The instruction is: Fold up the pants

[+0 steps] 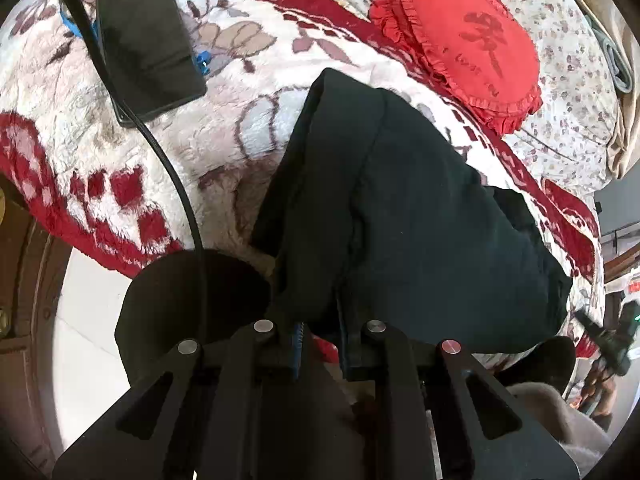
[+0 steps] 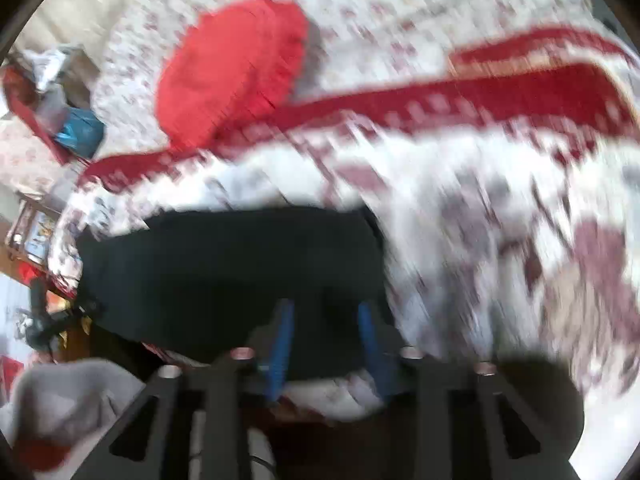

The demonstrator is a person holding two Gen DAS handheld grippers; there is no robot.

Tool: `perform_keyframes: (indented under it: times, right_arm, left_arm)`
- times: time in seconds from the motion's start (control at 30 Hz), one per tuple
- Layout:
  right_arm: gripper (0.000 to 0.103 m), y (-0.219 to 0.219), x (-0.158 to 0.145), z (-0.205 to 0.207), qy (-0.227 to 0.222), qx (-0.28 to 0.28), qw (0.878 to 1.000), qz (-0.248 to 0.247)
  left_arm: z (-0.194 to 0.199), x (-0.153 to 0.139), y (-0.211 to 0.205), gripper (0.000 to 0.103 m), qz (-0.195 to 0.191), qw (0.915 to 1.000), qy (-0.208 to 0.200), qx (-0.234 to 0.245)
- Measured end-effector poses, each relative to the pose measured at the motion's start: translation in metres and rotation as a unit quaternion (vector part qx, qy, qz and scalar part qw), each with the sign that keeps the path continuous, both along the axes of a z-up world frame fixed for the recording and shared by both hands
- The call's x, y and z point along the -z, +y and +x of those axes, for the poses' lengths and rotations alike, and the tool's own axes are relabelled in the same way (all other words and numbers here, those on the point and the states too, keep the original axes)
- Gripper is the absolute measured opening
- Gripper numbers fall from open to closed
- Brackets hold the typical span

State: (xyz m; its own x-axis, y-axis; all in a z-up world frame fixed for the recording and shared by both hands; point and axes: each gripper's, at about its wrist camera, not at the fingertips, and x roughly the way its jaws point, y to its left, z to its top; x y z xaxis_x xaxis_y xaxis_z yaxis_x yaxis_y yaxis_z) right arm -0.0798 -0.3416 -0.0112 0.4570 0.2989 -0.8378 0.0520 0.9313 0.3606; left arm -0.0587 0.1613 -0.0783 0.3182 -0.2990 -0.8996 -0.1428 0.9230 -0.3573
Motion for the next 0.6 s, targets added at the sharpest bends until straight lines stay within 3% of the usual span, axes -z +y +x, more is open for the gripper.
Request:
perform_keyframes:
  times: [0.17,0.27,0.37,0.47,0.53,0.6]
  right_arm:
    - [0.047,0.080,-0.003,0.063,-0.066,-0.087,0.994,0.021]
    - [0.051,0.139,0.004,0.102,-0.084,-0.149,0.985,0.028]
    - [0.053,0.192,0.019,0.132,-0.077,-0.220,0.973,0.003]
    - [0.053,0.229,0.040,0.147,-0.062,-0.280,0.955,-0.073]
    - [0.053,0.234,0.053,0.152,-0.053,-0.297,0.948,-0.098]
    - [0.051,0.231,0.066,0.157,-0.040,-0.307,0.947,-0.087]
  left_arm:
    - [0.006,0.011,-0.003,0.012,0.005,0.9999,0.009,-0.013]
    - [0.009,0.008,-0.004,0.012,0.009,0.9999,0.005,-0.013]
    - [0.011,0.006,-0.003,0.012,0.008,0.9999,0.004,-0.013]
    - [0.012,0.007,-0.001,0.012,0.000,0.9999,0.005,-0.016]
    - [0.012,0.008,0.000,0.012,-0.002,0.9998,0.007,-0.016]
    - [0.013,0.009,0.002,0.012,-0.006,0.9998,0.009,-0.017]
